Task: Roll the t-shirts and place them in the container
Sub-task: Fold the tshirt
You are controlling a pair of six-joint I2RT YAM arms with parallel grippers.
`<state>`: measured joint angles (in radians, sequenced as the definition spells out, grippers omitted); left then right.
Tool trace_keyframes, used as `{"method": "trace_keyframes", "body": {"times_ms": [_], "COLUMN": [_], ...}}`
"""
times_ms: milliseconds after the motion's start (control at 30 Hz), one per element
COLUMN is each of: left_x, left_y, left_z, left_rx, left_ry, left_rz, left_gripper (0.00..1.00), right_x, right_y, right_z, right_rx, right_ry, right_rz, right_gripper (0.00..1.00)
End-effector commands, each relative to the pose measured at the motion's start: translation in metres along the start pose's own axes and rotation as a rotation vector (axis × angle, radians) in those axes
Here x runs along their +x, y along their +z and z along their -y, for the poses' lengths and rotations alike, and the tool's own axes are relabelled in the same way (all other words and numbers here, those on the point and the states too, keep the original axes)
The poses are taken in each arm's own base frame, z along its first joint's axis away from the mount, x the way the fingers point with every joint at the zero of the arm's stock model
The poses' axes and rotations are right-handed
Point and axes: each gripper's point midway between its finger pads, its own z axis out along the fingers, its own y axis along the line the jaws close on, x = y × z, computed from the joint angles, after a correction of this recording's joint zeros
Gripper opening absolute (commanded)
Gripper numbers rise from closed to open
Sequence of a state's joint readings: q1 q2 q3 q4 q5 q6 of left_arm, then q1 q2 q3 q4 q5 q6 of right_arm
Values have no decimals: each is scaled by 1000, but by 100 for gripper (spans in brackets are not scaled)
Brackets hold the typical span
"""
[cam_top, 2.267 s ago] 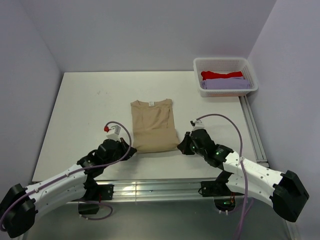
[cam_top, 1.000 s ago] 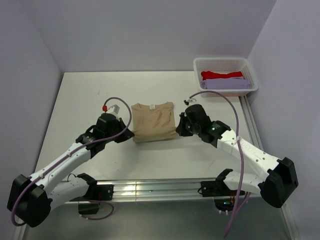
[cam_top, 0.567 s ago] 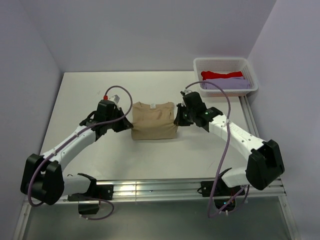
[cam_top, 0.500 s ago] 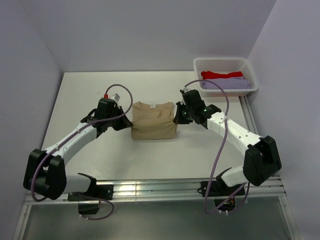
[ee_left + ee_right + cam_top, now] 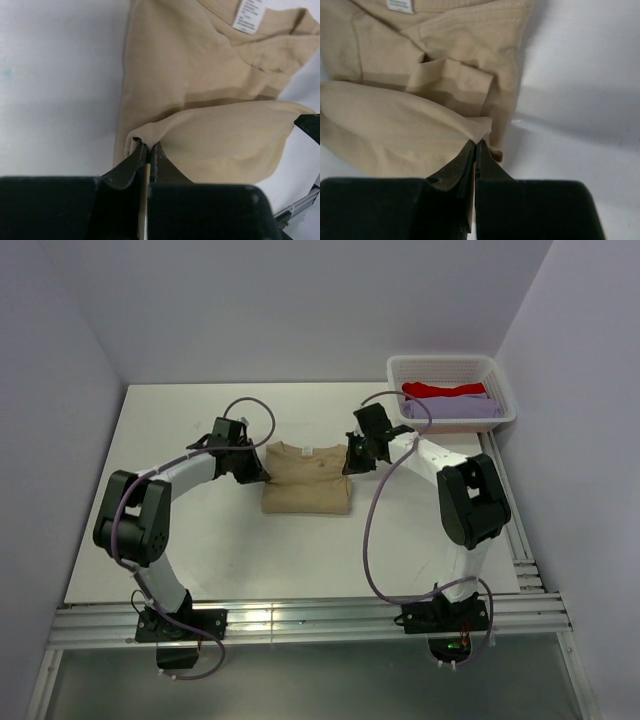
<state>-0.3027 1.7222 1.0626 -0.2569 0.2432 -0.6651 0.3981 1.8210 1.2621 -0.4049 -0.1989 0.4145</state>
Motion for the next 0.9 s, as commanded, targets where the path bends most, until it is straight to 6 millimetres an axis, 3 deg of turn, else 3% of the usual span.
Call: {"method": "trace_keyframes", "body": {"times_ms": [0, 100, 167, 233, 267, 333, 467, 567, 600, 700, 867], "left_x": [-25, -27, -26, -29, -28, -34, -45, -51, -55, -50, -19], "left_y": [13, 24, 29, 27, 26, 16, -10, -34, -47, -65, -69], "left_z": [-1, -7, -9, -4, -4, -1, 6, 15, 22, 22, 12], "left_rx": [-17, -41, -44, -26, -23, -20, -29, -1, 20, 32, 68], "left_ry": [19, 10, 5, 3, -2, 3, 23, 40, 48, 47, 13], "left_rz": [49, 47, 43, 58, 62, 99, 163, 215, 246, 281, 246], "left_gripper": [0, 1, 6, 13, 16, 29, 42, 50, 52, 59, 63], "right_x": [-15, -6, -3, -5, -9, -17, -31, -32, -24, -16, 6], "right_y": [10, 25, 31, 30, 27, 13, -14, -35, -36, -47, -53], "right_z": [13, 25, 29, 31, 29, 25, 15, 4, 5, -3, -29], "right_rx": [34, 52, 63, 68, 60, 52, 27, -35, -42, -79, -165], "right_ry": [33, 64, 75, 78, 76, 72, 66, 49, 44, -13, -141], "right_rz": [30, 5, -6, 2, 22, 69, 155, 209, 204, 231, 221], "right_gripper": [0, 0, 0, 10, 26, 36, 40, 40, 39, 39, 42]}}
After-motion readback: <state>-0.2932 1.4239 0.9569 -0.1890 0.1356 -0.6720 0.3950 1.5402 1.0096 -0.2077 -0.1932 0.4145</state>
